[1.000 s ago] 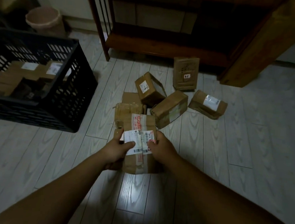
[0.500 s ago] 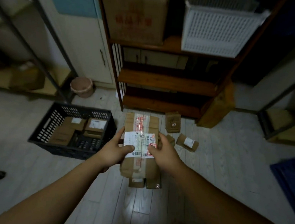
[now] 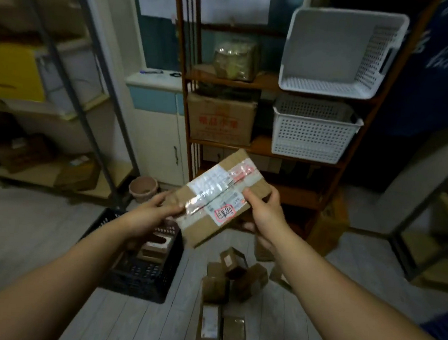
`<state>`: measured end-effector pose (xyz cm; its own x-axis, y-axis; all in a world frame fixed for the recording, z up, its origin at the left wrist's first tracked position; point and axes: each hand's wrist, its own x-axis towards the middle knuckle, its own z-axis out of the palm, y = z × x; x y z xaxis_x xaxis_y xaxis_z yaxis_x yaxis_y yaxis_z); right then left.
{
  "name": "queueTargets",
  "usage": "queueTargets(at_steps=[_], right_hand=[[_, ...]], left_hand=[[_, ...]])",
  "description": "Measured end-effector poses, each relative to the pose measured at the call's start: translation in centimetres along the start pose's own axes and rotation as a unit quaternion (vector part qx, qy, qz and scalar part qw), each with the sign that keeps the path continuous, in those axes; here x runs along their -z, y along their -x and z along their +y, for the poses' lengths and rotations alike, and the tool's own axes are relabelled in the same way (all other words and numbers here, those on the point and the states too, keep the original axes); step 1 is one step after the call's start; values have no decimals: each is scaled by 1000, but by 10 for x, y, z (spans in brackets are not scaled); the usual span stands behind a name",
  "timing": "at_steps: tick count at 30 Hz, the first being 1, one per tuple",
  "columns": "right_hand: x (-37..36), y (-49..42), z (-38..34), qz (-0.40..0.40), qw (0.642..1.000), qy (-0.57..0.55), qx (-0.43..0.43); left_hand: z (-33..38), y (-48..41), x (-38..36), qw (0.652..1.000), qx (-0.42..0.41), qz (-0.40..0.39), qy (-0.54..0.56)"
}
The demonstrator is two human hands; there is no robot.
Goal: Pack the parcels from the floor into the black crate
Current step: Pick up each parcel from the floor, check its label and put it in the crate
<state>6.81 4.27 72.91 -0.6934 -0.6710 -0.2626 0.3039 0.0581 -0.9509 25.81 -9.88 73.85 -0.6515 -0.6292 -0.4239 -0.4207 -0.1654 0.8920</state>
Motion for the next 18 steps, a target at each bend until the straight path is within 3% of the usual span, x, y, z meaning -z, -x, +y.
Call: queueTargets(at_steps=[3,6,12,14,18], right_hand=[[-11,-2,-3,-14,1000,-19,-10],[-18,-7,3,-13,994,101,49],[-62,-7,5,-107,971,166,131],[-90,-9,13,-100,967,181,148],[-157,-19,36,-77,959,219,164]], left_hand=[[-2,14,-3,997,-13,9,73],[1,15,3,989,-37,80,117],[6,17,54,976,-79,183,82],[1,15,78,970,-100,212,65],[-21,7,141,973,-112,193,54]])
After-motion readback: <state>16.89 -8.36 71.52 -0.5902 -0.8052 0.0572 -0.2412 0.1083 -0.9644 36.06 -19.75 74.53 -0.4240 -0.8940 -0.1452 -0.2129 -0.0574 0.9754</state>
